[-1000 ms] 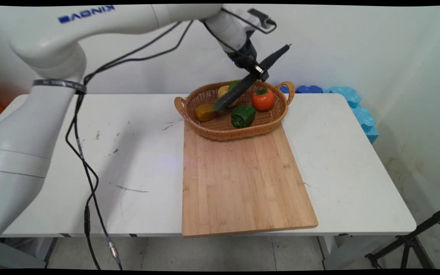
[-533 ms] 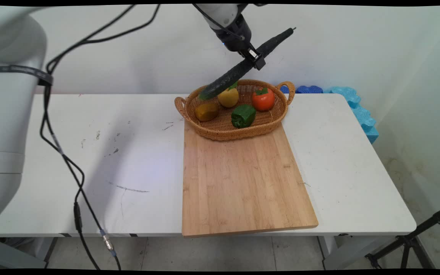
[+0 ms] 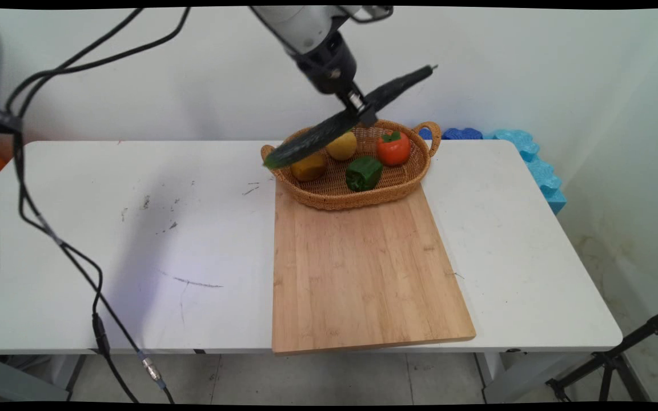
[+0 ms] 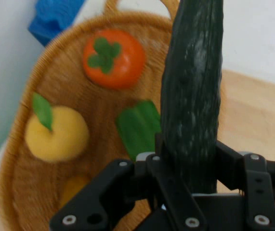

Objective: Place the picked object on the cutting board

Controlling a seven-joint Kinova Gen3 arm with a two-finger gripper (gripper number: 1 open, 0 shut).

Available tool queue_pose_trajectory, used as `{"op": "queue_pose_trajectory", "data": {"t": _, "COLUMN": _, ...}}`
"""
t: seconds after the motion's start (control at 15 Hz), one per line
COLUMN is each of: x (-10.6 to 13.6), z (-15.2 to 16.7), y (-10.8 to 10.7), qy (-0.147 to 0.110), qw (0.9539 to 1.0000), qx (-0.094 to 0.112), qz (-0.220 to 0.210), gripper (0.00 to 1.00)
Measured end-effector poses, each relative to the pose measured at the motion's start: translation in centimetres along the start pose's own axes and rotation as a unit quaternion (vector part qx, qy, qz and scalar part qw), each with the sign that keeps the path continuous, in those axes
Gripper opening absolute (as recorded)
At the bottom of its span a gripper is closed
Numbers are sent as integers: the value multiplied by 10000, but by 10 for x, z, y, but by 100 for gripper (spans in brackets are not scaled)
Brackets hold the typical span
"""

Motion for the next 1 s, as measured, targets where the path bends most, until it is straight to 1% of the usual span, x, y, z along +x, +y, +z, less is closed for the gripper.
{"op": "queue_pose_trajectory", "data": {"t": 0.27, "x": -35, "z": -1, "y": 33, "qy": -251, "qw": 9992, "qx": -111, "qz": 303, "gripper": 0}}
{"op": "queue_pose_trajectory", "data": {"t": 0.47, "x": -51, "z": 6, "y": 49, "qy": -346, "qw": 9983, "qx": -168, "qz": 432, "gripper": 0}}
{"op": "queue_pose_trajectory", "data": {"t": 0.6, "x": -64, "z": 17, "y": 60, "qy": -396, "qw": 9975, "qx": -212, "qz": 552, "gripper": 0}}
{"op": "queue_pose_trajectory", "data": {"t": 0.73, "x": -75, "z": 32, "y": 68, "qy": -431, "qw": 9964, "qx": -228, "qz": 694, "gripper": 0}}
{"op": "queue_pose_trajectory", "data": {"t": 1.0, "x": -86, "z": 58, "y": 75, "qy": -458, "qw": 9944, "qx": -223, "qz": 929, "gripper": 0}}
